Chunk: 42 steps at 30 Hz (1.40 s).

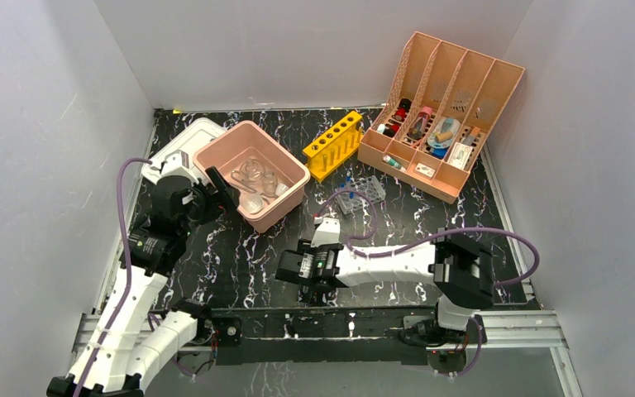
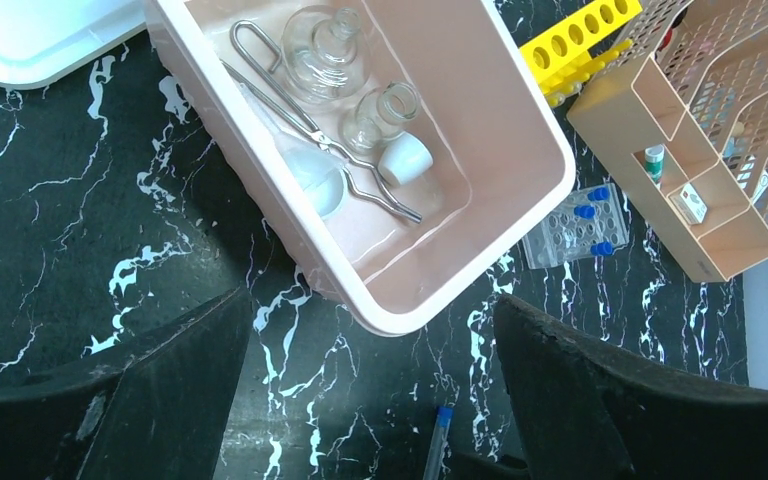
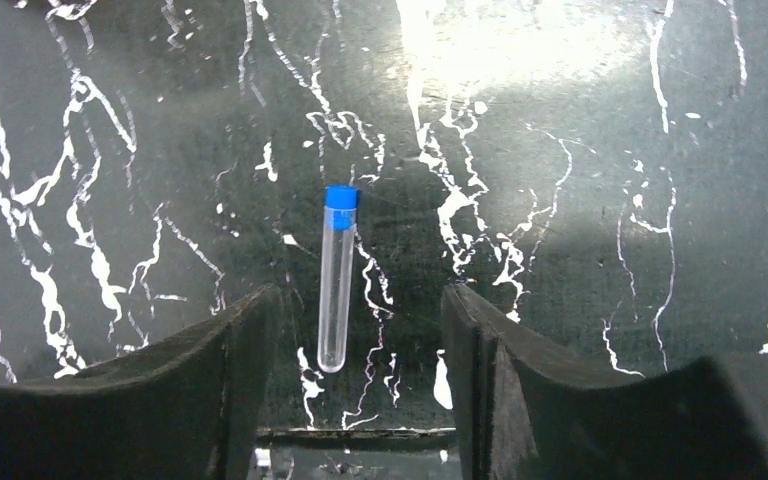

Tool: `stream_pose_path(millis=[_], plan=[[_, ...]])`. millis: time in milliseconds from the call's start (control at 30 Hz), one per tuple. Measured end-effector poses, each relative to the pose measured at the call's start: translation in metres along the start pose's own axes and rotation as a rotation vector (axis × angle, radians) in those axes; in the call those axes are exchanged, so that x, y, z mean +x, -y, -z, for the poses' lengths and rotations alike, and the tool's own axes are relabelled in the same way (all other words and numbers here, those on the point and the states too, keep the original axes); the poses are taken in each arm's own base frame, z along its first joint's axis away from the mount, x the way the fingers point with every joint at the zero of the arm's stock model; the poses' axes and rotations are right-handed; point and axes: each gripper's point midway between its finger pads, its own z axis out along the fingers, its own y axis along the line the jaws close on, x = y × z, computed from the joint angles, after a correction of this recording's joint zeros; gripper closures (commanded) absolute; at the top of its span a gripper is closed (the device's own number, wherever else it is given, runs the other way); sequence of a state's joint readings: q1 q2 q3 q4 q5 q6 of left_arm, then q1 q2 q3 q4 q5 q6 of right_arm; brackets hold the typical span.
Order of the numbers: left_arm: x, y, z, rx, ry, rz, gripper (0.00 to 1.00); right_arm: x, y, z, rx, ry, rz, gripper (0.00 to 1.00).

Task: Organize the chemistry lab equipment

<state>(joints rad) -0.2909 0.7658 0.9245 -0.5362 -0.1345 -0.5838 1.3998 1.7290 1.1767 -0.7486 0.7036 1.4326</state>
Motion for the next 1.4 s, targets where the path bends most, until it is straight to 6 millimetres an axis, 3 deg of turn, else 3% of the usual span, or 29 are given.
stream_pose_path(millis=[200,300,367,800,1067,1400], plan=[[0.003,-0.002,0.001,-0.003,-0.003,0.006,0.12,0.004,-0.011,0.003,-0.101,-0.031,0.008,0.32],[0.011,-0.007,-0.001,-0.017,-0.023,0.008,0.12,0.008,-0.013,-0.001,-0.124,-0.071,0.039,0.45],[0.016,-0.009,-0.003,-0.022,-0.032,0.013,0.12,0.008,-0.012,-0.004,-0.132,-0.091,0.053,0.49],[0.022,-0.012,-0.001,-0.021,-0.038,0.016,0.11,0.017,-0.007,-0.034,-0.106,-0.165,0.137,0.49],[0.025,-0.015,-0.002,-0.026,-0.044,0.016,0.11,0.016,-0.017,-0.039,-0.093,-0.164,0.185,0.49],[0.026,-0.015,-0.001,-0.027,-0.045,0.015,0.11,0.016,-0.014,-0.039,-0.081,-0.164,0.198,0.66]])
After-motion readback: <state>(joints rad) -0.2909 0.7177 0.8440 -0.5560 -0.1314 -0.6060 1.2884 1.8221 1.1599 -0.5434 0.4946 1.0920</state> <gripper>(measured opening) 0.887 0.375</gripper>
